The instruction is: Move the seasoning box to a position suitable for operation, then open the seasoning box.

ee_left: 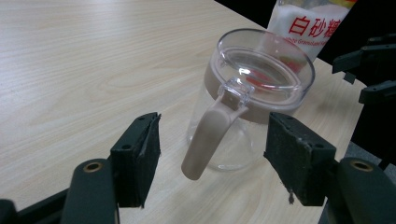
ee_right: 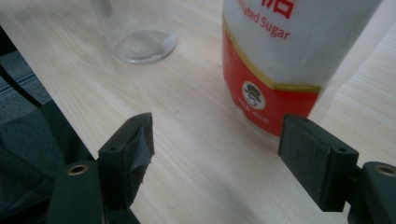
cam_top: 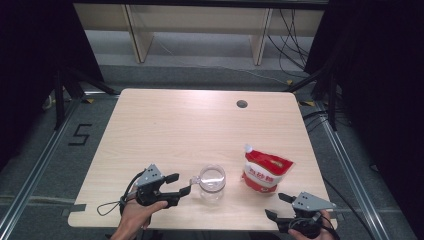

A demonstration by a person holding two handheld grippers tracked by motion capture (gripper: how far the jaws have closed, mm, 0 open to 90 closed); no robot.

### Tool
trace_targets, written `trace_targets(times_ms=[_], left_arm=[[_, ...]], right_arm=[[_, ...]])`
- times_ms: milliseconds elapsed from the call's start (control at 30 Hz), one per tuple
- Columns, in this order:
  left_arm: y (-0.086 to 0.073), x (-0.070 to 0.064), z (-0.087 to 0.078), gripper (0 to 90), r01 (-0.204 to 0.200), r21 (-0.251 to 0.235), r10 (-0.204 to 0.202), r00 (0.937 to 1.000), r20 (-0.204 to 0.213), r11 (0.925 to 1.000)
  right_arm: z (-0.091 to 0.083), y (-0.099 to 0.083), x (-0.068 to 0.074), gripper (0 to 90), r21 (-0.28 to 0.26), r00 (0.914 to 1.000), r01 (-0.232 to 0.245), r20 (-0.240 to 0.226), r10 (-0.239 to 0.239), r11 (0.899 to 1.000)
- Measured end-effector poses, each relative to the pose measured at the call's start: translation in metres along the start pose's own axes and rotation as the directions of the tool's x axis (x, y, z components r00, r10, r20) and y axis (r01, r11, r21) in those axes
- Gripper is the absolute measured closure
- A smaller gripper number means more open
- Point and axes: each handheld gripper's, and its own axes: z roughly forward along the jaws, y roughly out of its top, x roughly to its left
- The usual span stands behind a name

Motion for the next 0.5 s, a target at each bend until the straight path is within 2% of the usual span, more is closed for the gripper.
trace_targets(times_ms=[33, 67, 100, 133, 200, 267, 300, 333, 367, 400, 433, 500], left_arm=[[0.001, 0.000, 0.000, 35.4, -0.003, -0.004, 0.003, 1.0000, 0.006, 1.0000], [0.001, -0.001, -0.001, 35.5, 0.014, 0.000, -0.014, 0.9999, -0.008, 0.9999], [0.002, -0.001, -0.001, 35.8, 0.013, -0.001, -0.013, 0.9999, -0.003, 0.9999], [0.003, 0.000, -0.001, 35.9, -0.005, 0.001, 0.005, 1.0000, -0.001, 1.0000], [0.003, -0.001, -0.001, 36.5, 0.022, -0.011, -0.022, 0.9997, -0.007, 0.9997], [0.005, -0.002, -0.001, 37.1, 0.018, -0.011, -0.018, 0.9998, -0.009, 0.9998], [0.006, -0.003, -0.002, 38.1, 0.014, -0.015, -0.014, 0.9999, -0.008, 0.9998], [0.007, -0.003, -0.003, 39.6, 0.005, -0.011, -0.005, 0.9999, -0.014, 0.9999], [0.008, -0.004, -0.002, 41.0, 0.002, -0.019, -0.002, 1.0000, -0.001, 0.9998], [0.009, -0.005, -0.002, 42.6, -0.001, -0.021, 0.001, 1.0000, -0.003, 0.9998], [0.011, -0.007, -0.002, 45.4, 0.000, -0.023, 0.000, 1.0000, -0.005, 0.9997], [0.014, -0.009, -0.002, 50.0, -0.014, -0.023, 0.014, 0.9999, -0.004, 0.9996]], right_arm=[[0.000, 0.000, 0.000, 27.5, -0.002, 1.0000, 0.004, -0.003, -0.004, 1.000], [0.002, 0.001, -0.002, 27.5, -0.013, 0.9994, 0.034, -0.011, -0.034, 0.999], [0.001, 0.001, 0.001, 27.5, 0.002, 0.9999, 0.006, -0.011, -0.006, 1.000], [0.001, 0.001, 0.000, 27.5, -0.002, 0.9998, 0.019, -0.010, -0.019, 1.000], [0.001, 0.001, 0.000, 27.5, -0.005, 0.9996, 0.026, -0.008, -0.026, 1.000], [0.002, 0.002, 0.001, 27.5, -0.014, 0.9994, 0.035, -0.005, -0.035, 0.999], [0.003, 0.002, 0.001, 27.5, -0.009, 0.9993, 0.027, -0.027, -0.027, 1.000], [0.002, 0.003, 0.001, 27.5, -0.004, 0.9984, 0.046, -0.032, -0.046, 0.999], [0.002, 0.003, 0.002, 27.5, -0.006, 0.9986, 0.046, -0.026, -0.046, 0.999], [0.001, 0.002, 0.007, 27.5, 0.003, 0.9999, -0.004, -0.015, 0.004, 1.000], [0.002, 0.003, 0.005, 27.6, -0.005, 0.9992, 0.037, -0.012, -0.037, 0.999], [0.004, 0.003, 0.006, 28.4, -0.013, 0.9989, 0.045, -0.010, -0.045, 0.999]])
